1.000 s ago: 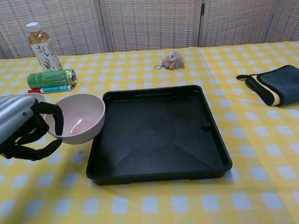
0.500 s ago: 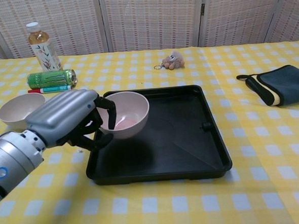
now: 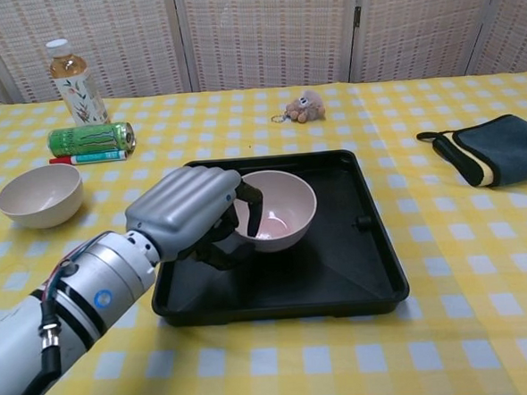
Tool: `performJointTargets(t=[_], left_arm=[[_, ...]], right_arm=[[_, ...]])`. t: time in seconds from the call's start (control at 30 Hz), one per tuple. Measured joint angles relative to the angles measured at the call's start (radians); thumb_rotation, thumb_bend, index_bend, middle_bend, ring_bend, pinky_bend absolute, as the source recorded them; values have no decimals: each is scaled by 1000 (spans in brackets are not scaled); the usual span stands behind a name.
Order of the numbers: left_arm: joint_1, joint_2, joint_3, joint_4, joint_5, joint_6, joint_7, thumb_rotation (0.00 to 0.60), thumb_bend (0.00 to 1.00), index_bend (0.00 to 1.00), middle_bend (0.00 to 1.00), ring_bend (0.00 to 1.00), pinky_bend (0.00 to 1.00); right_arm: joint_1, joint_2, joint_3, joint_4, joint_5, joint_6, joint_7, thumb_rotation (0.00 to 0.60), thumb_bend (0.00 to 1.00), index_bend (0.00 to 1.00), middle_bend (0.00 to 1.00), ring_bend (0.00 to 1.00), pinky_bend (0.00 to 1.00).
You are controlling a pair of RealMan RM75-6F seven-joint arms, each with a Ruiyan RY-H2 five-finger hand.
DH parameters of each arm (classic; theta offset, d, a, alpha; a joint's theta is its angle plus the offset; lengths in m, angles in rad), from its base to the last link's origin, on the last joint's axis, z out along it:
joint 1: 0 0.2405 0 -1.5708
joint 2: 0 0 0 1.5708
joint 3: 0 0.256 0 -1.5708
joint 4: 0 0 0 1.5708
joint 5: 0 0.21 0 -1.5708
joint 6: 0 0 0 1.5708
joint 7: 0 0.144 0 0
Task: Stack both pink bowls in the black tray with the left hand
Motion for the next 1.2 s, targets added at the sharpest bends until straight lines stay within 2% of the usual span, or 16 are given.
performJointTargets(t=[0.2, 0.27, 0.5, 0.63, 0.87, 1.03, 1.2], left_arm=[[-19, -22, -1, 53, -3, 8, -36, 600, 453, 601, 1000, 1000, 1000], [-23, -20, 0, 50, -11, -1, -43, 600, 452, 575, 1000, 1000, 1000], [-27, 2, 9, 14, -17, 9, -47, 600, 446, 370, 1000, 1000, 1000], [-21, 33, 13, -37, -30, 9, -50, 600, 447, 363, 1000, 1000, 1000], [15, 148, 20, -193, -30, 67, -39, 600, 447, 348, 1000, 1000, 1000], [73, 260, 34, -294, -27, 145, -32, 600, 447, 384, 1000, 1000, 1000], [117, 366, 32, -335, -104, 168, 6, 600, 448, 428, 1000, 1000, 1000]], right_arm=[[-4, 0, -3, 2, -2, 0, 0, 600, 315, 0, 0, 0, 0], [-5, 0, -1, 1, 5, -2, -3, 600, 315, 0, 0, 0, 0], [-6, 0, 0, -3, 6, -6, -10, 600, 315, 0, 0, 0, 0], [-6, -3, -1, -4, -1, -6, -16, 600, 315, 0, 0, 0, 0], [-5, -5, -5, -8, -20, -3, -23, 600, 315, 0, 0, 0, 0], [-8, -6, -12, -10, -49, 14, -28, 600, 315, 0, 0, 0, 0], [-8, -9, -21, -10, -77, 20, -33, 600, 315, 0, 0, 0, 0]])
